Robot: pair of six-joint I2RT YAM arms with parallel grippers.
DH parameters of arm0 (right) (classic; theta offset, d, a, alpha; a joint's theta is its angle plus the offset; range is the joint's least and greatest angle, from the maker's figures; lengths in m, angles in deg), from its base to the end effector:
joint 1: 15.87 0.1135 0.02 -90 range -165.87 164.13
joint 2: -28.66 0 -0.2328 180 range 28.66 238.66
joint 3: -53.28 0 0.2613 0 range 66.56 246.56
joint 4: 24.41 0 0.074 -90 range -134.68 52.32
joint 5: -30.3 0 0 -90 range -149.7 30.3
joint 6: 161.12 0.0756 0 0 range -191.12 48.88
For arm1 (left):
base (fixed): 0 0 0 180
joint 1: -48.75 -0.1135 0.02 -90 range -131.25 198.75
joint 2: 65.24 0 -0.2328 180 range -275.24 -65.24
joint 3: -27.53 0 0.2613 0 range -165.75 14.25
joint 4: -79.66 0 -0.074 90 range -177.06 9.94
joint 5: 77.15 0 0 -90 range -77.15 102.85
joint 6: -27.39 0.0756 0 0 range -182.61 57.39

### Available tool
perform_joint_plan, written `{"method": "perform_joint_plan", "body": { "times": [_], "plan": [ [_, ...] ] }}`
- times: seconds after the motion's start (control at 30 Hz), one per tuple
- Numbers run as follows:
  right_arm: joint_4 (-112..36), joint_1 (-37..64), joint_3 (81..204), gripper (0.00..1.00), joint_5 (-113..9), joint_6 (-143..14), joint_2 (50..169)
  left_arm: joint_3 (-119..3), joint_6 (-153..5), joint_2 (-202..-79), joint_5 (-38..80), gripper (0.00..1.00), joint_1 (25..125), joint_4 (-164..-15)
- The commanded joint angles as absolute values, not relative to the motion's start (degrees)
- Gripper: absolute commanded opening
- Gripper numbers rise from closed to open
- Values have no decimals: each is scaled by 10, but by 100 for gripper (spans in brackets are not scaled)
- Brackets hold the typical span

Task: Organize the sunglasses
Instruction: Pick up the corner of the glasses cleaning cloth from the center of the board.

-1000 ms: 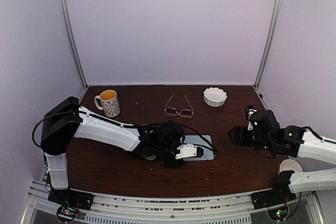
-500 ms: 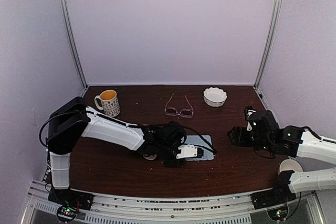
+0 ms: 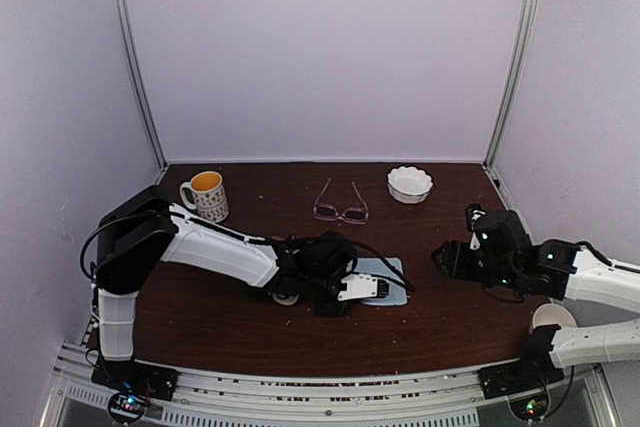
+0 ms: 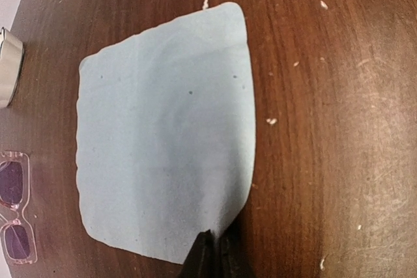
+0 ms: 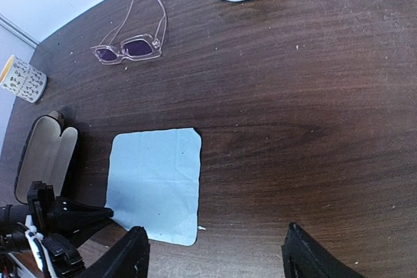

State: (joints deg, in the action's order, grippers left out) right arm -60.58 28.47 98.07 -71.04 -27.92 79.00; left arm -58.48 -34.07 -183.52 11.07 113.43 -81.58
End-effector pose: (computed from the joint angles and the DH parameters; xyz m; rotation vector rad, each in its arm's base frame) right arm 0.1835 0.1585 0.1689 0.0810 2.3461 0.5589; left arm 0.1926 -0.4015 0.0627 1.7896 1.7105 -0.2351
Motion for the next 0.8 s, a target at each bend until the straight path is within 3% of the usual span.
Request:
{"method": "perform_joint_plan", "body": {
  "times": [0.0,0.3,0.77],
  "plan": [
    [-599,293,972,70,-678,-194,797,-569,-358,-1838,112,5,1129,-831],
    [-601,346,975,66,-642,-83,860,-539,-406,-1806,142,0,1151,-854],
    [-581,383,1017,52,-600,-62,1010,-482,-484,-1779,145,0,1190,-900]
  ]
}}
